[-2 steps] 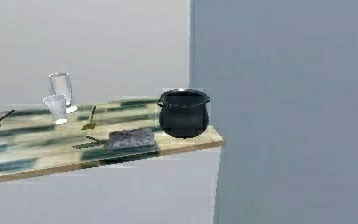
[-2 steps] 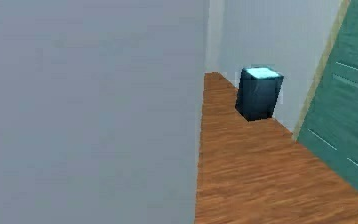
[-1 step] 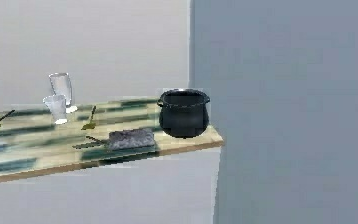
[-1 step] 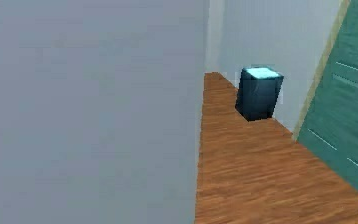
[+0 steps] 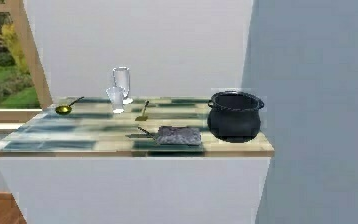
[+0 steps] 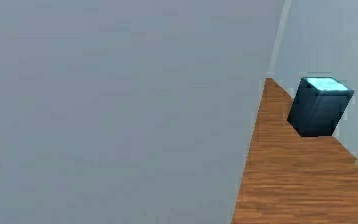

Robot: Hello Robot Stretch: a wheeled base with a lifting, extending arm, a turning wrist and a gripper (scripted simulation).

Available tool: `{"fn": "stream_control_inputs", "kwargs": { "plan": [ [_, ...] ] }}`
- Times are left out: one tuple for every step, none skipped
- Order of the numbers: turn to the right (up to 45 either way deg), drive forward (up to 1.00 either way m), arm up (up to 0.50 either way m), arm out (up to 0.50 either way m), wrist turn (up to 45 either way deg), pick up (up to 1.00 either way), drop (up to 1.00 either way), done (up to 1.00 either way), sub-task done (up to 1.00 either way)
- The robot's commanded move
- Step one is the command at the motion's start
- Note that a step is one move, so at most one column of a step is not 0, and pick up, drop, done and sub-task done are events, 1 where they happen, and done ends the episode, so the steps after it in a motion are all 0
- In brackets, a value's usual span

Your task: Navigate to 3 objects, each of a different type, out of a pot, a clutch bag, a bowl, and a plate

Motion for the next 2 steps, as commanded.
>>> {"fn": "stream_control_inputs", "kwargs": {
  "plan": [
    [0.0,0.00,0.00,0.00,0.0,0.00,0.00,0.00,1.00],
    [-45.0,0.00,0.00,0.00,0.0,0.00,0.00,0.00,0.00]
  ]
}}
